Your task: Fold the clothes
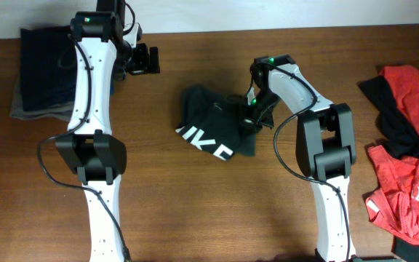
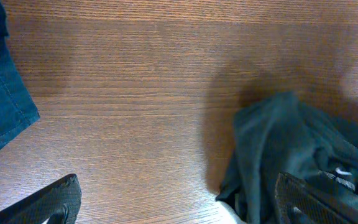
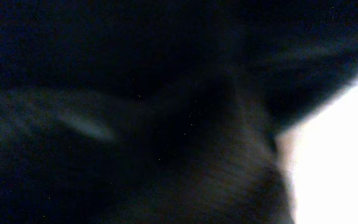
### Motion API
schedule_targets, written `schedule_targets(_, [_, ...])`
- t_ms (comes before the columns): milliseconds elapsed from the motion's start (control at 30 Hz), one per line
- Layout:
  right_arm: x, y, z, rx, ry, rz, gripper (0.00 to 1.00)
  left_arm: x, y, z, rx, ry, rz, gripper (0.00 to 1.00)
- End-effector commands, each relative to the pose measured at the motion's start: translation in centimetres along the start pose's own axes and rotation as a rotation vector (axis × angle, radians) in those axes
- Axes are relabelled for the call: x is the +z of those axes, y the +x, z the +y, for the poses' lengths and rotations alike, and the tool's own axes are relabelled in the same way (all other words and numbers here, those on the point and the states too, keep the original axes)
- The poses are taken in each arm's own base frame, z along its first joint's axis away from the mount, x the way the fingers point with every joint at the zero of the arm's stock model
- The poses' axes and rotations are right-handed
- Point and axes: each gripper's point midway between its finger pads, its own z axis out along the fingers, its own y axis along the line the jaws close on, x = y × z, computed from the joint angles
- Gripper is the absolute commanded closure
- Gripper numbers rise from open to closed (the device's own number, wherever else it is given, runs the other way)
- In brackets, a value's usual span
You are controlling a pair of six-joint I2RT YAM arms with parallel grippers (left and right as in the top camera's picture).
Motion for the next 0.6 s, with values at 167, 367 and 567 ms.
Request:
schedule_targets(167, [-2.6, -5.4, -1.2, -0.093, 0.181, -0.291, 0.89, 0.5, 0.1, 0.0, 0.014, 0.007, 0.012, 0.01])
schedule_targets(367, [-4.8, -5.9, -0.3, -0.101, 0.174, -0.325, 0.50, 1.2, 2.0, -0.8, 0.028, 0.066, 0.100, 0.01])
schedule_targets(567, [-9.4, -5.3, -1.1, -0.083, 0.232, -0.345, 0.21, 1.1, 3.8, -1.0, 0.115, 0.079, 0.170, 0.01])
